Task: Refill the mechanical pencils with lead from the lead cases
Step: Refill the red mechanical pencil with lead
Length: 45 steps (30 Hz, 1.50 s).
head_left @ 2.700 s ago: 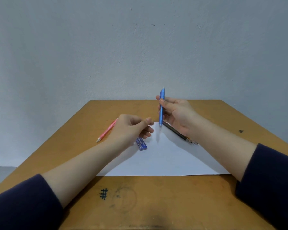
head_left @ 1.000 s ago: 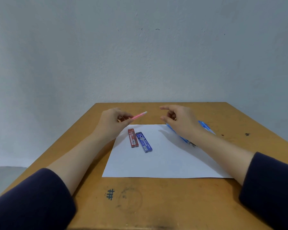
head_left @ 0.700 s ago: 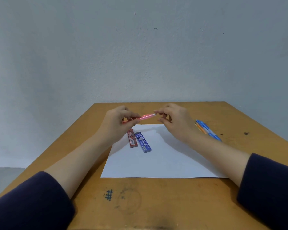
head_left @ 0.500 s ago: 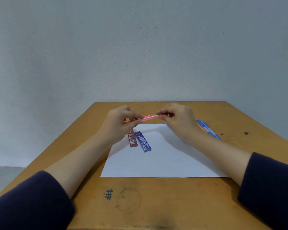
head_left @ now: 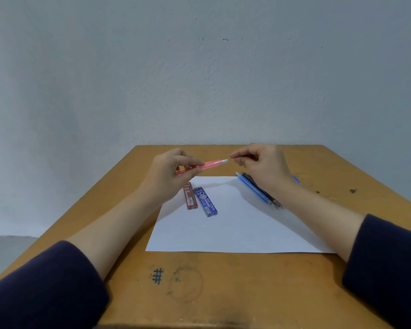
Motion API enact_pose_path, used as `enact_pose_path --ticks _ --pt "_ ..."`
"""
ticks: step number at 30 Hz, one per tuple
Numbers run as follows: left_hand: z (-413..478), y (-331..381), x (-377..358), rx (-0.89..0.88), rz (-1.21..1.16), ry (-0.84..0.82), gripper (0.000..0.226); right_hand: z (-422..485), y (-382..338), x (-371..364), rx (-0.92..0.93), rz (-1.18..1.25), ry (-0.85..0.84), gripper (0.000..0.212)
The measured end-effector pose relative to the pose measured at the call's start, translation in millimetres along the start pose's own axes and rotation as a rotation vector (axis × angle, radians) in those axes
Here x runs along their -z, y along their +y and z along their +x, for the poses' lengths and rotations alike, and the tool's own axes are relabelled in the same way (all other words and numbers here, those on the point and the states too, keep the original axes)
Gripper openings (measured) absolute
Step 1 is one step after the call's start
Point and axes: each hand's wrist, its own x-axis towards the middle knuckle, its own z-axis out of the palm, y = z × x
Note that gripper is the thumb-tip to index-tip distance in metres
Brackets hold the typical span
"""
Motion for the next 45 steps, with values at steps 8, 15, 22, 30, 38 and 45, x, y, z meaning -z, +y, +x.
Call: enact_pose_path --ticks 8,15,22,30,38,45 --pt "-1.0 2.5 -3.1 -0.029 -0.01 -0.01 0.018 -6.2 -4.8 -7.0 -0.022 -0.007 -0.054 0.014" --pt "-0.7 1.4 0.4 0.003 0.006 0.0 0.019 0.9 -0.3 0.0 -0.054 0.013 0.027 0.013" --pt "-0.5 -1.5 1.7 0.068 0.056 0.005 0.019 1.5 4.9 -1.2 0.278 -0.548 -0.377 0.022" --pt "-0.2 -1.2 2.2 0.117 0.075 0.002 0.02 -3.7 8.4 -2.2 0.211 -0.686 -0.589 0.039" --pt "-0.5 0.4 2.0 0.117 0.086 -0.007 0.02 -7.0 1.5 -4.1 0.182 -0.693 -0.646 0.038" --pt "-0.4 -0.7 1.1 0.116 0.05 -0.003 0.018 -3.1 5.0 -1.4 0.19 -0.514 -0.323 0.027"
